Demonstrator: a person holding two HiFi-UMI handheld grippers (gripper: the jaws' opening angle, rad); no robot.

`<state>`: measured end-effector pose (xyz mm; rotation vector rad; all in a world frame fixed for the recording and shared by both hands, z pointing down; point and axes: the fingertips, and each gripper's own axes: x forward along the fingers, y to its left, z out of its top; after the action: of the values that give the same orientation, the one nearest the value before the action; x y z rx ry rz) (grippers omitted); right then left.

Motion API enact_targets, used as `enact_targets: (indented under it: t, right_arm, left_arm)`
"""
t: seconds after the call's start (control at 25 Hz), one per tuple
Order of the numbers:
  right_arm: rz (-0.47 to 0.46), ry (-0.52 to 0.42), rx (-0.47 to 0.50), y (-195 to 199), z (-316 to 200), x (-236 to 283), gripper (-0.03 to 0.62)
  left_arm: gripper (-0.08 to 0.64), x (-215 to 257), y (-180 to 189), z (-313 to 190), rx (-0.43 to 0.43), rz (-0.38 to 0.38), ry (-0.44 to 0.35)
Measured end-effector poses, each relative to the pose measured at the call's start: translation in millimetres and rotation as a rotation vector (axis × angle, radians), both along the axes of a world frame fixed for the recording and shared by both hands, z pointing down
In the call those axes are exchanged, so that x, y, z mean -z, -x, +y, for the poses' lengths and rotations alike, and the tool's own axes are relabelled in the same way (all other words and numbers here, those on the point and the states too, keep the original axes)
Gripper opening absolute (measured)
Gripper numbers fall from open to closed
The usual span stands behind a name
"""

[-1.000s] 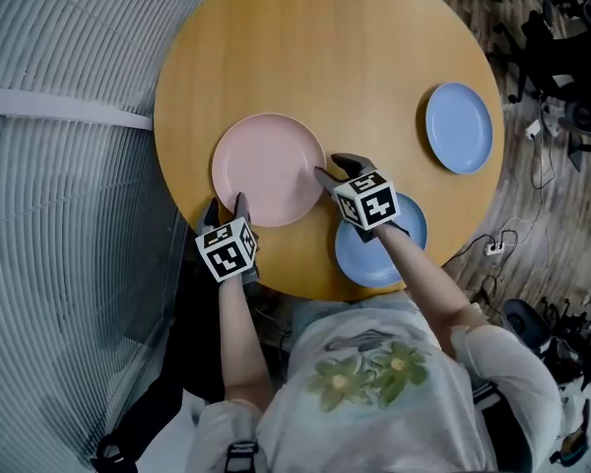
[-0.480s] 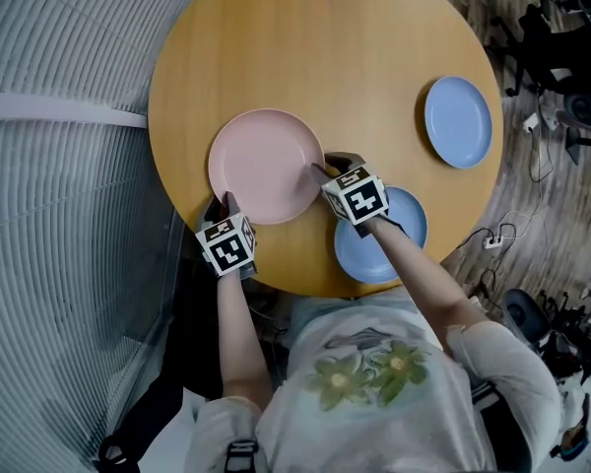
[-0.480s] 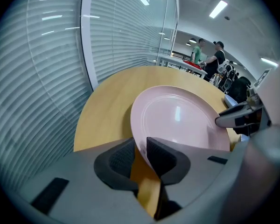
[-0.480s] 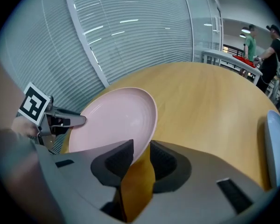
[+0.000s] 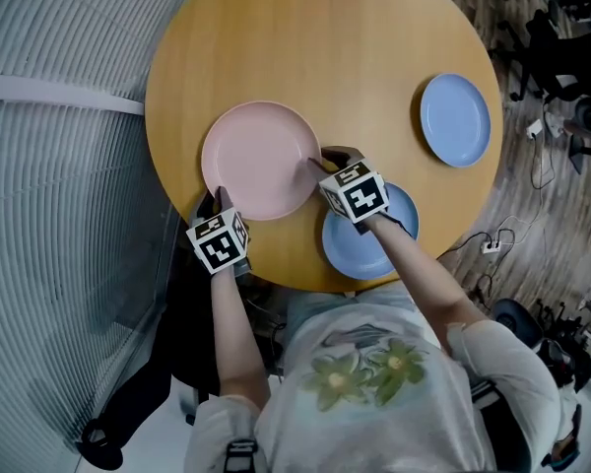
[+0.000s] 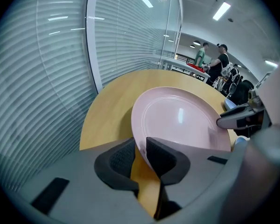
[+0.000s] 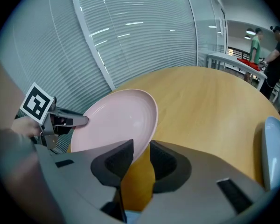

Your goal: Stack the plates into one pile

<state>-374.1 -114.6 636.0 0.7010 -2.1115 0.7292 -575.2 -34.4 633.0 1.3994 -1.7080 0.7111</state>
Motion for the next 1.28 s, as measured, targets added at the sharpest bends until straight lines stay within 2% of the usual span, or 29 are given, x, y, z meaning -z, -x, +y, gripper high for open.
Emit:
enact_targets:
  t: [0.28,0.44,0.88,1.28]
  right_arm:
    - [-0.022,-0.037,0.033,-17,12,22,0.129]
    - [-0.038,-0.062,0.032,-43,11,36,0.129]
    - [-0.062,-0.117,0.011,-142,10,73,0.129]
    - [-0.072,-0.154,-0.017,-271,44,97,0.129]
  left_arm:
    - [0.091,22,-20,20,0.035,-0.01,-0.043]
    - [0.092,37,-46,18,0.033,-0.019,-0.071]
    - [0.092,82,-143,11,-0.001,-0.046,-0.139]
    - [0.092,106,-271,41,-0.034,-0.053,-0.165]
